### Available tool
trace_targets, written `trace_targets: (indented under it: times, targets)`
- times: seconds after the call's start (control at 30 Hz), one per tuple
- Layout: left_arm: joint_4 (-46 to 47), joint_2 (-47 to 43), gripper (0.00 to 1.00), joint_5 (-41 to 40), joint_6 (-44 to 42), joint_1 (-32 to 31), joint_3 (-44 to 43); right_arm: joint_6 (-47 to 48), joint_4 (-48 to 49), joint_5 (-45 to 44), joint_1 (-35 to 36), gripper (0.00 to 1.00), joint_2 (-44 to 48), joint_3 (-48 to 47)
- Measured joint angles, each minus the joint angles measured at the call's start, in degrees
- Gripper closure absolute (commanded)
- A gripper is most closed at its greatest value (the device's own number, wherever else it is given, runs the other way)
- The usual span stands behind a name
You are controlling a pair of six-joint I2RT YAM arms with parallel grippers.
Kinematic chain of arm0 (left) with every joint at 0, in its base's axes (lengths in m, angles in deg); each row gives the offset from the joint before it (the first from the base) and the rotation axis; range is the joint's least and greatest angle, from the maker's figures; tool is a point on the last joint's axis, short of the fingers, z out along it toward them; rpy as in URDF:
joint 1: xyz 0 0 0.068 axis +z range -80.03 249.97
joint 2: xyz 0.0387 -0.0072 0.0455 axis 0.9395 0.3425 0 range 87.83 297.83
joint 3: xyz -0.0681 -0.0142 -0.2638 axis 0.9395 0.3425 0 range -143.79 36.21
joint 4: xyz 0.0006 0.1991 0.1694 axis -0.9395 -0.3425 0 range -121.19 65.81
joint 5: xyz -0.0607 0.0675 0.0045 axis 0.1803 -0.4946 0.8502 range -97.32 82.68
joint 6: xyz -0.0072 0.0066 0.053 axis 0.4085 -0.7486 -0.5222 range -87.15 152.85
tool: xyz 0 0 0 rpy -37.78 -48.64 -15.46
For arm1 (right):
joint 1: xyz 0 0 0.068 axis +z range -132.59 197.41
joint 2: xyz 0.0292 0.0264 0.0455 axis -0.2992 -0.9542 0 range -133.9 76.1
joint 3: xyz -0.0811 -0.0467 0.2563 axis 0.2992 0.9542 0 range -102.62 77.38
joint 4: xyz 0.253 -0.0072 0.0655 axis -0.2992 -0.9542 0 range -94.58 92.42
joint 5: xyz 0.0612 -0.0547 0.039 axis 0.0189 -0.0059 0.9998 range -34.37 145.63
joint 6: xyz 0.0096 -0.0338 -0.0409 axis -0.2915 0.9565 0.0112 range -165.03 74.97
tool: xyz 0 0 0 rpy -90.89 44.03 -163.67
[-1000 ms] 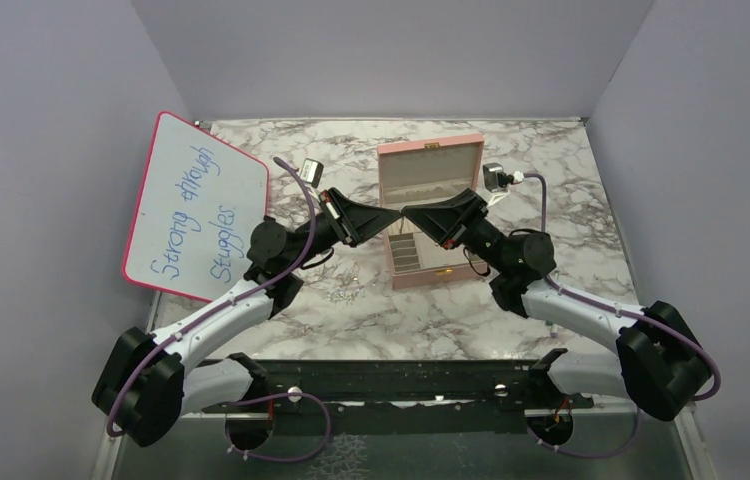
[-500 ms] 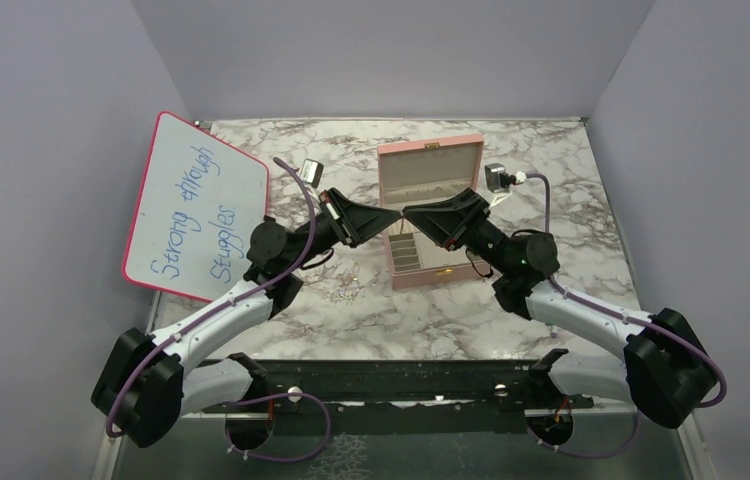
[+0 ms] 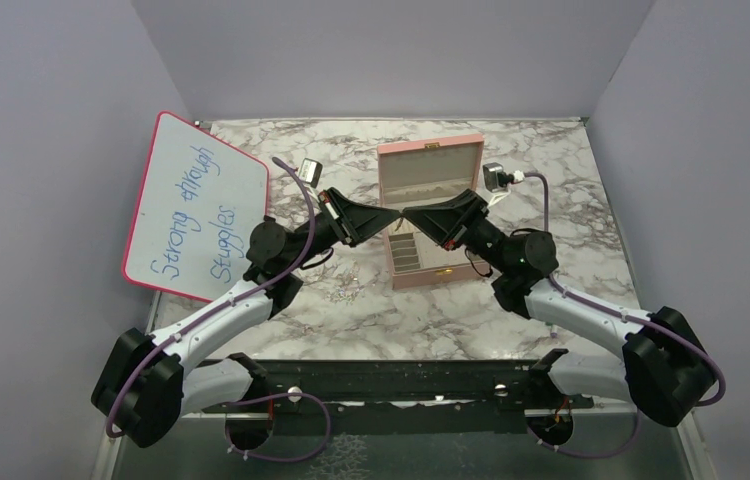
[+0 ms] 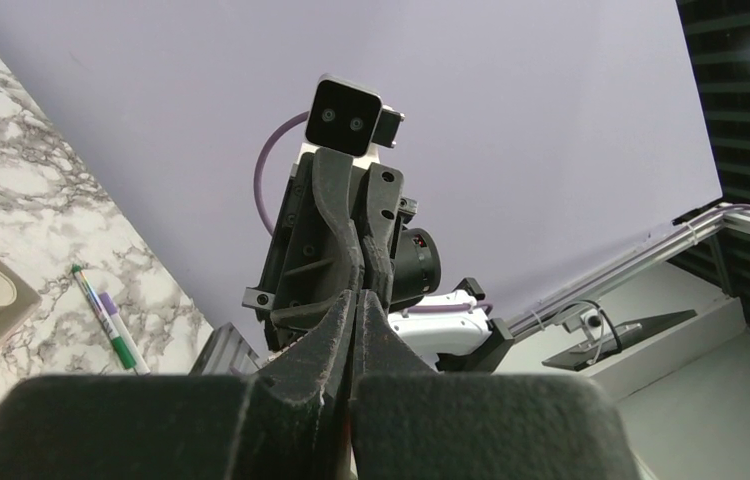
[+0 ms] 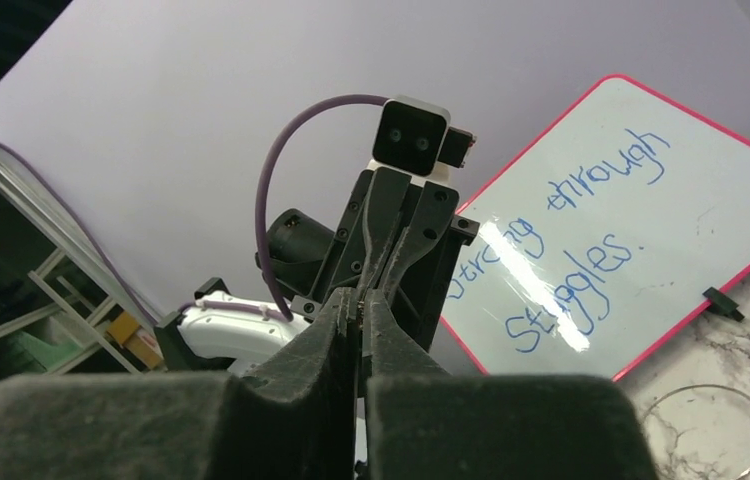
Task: Organize the mixed jewelry
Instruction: Adjust the jewelry.
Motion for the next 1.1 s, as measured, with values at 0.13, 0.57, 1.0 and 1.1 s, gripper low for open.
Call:
trace_targets:
  times: [0.13, 0.57, 1.0, 1.1]
  targets:
    - [0.1, 0.0, 1.0, 0.0, 0.0, 0.0, 0.0, 0.0, 0.1, 0.0, 0.0, 0.99, 0.0, -0.1]
    - [0.0, -0.5, 0.75, -0.2, -0.4, 0.0, 0.2, 0.0, -0.6, -2.5, 0.0, 0.99, 1.6, 0.8]
    - [-0.2, -2.5, 0.37, -0.8, -1.5, 0.0, 2.3, 1.0, -7.4, -5.9, -0.5, 0.99, 7.3, 3.7]
    - [-2.1, -4.1, 0.34, -1.2, -2.4, 0.4, 3.9, 2.0, -10.9, -6.3, -1.6, 0.99, 9.4, 5.1]
